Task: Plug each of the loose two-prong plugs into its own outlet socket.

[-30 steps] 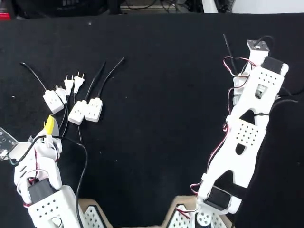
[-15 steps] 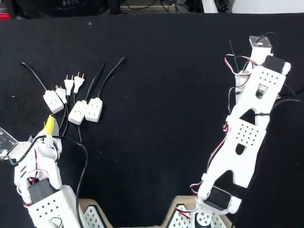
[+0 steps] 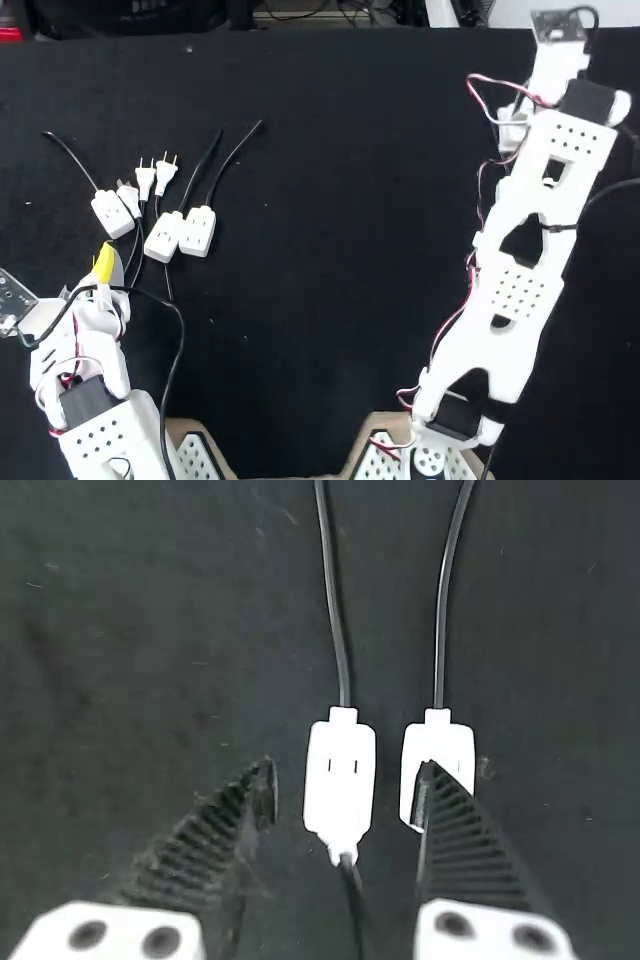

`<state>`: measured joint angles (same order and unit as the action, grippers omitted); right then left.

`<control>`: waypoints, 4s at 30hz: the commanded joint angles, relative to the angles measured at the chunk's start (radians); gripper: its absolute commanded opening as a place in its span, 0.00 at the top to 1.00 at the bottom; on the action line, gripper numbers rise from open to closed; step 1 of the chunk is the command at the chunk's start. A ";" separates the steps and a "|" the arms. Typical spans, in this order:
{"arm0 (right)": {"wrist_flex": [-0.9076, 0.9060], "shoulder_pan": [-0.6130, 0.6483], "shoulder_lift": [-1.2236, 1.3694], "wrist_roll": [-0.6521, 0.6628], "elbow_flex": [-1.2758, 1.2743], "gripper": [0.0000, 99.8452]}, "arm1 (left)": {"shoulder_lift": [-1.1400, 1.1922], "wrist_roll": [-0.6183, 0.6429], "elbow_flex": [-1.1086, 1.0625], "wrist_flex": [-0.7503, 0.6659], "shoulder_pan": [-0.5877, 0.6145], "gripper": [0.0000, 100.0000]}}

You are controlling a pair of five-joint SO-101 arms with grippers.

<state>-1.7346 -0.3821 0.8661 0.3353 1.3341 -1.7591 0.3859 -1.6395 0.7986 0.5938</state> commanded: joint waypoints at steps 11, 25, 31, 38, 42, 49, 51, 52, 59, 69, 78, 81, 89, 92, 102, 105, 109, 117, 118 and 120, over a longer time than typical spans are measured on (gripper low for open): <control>0.005 0.204 -0.762 -0.008 -0.713 0.80 | -0.011 0.009 0.044 -0.015 -0.010 0.70; 0.334 0.420 -1.119 -0.015 -1.589 0.80 | -0.011 0.009 0.044 -0.015 -0.010 0.70; 0.637 0.565 -1.274 -0.152 -1.951 0.81 | -0.011 0.009 0.044 -0.015 -0.010 0.70; 1.089 0.687 -1.457 -0.226 -2.381 0.80 | -0.011 -0.017 0.054 -0.015 -0.010 0.70; 1.375 0.753 -1.527 -0.222 -2.608 0.80 | -0.009 -0.123 0.117 -0.006 -0.010 0.70; 1.547 0.790 -1.564 -0.218 -2.735 0.81 | 0.000 -0.230 0.340 0.107 -0.010 0.70; 1.547 0.790 -1.563 -0.218 -2.735 0.81 | 0.000 -0.259 0.395 0.130 -0.010 0.70; 1.547 0.790 -1.563 -0.218 -2.735 0.81 | 0.000 -0.279 0.417 0.135 -0.010 0.70; 1.547 0.793 -1.563 -0.218 -2.740 0.81 | 0.071 -0.388 0.473 0.137 -0.010 0.70; 1.551 0.793 -1.563 -0.218 -2.741 0.81 | 0.592 -0.503 0.685 0.150 -0.008 0.70; 1.551 0.793 -1.563 -0.218 -2.743 0.81 | 1.007 -0.543 1.030 0.368 -0.010 0.70; 1.551 0.793 -1.561 -0.218 -2.743 0.81 | 1.106 -0.563 1.130 0.419 -0.008 0.70; 1.551 0.793 -1.561 -0.218 -2.743 0.81 | 1.313 -0.588 1.334 0.549 -0.073 0.70; 1.550 0.793 -1.561 -0.218 -2.744 0.81 | 1.375 -0.684 1.339 0.554 -0.159 0.70; 1.547 0.789 -1.561 -0.218 -2.744 0.81 | 1.567 -0.724 1.340 0.477 -0.432 0.70; 1.547 0.789 -1.561 -0.218 -2.746 0.81 | 1.634 -0.723 1.349 0.387 -0.464 0.70; 1.547 0.789 -1.561 -0.218 -2.746 0.81 | 1.718 -0.723 1.349 0.269 -0.501 0.70; 1.547 0.789 -1.561 -0.218 -2.746 0.81 | 1.857 -0.723 1.349 0.103 -0.510 0.70; 1.547 0.789 -1.561 -0.218 -2.746 0.81 | 1.873 -0.723 1.349 0.092 -0.513 0.70; 1.547 0.789 -1.561 -0.218 -2.746 0.81 | 1.893 -0.723 1.351 0.071 -0.522 0.70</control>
<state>-0.2140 0.3989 -0.6636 0.1189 -1.4154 0.1143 -0.3353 -0.3429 0.9168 0.0936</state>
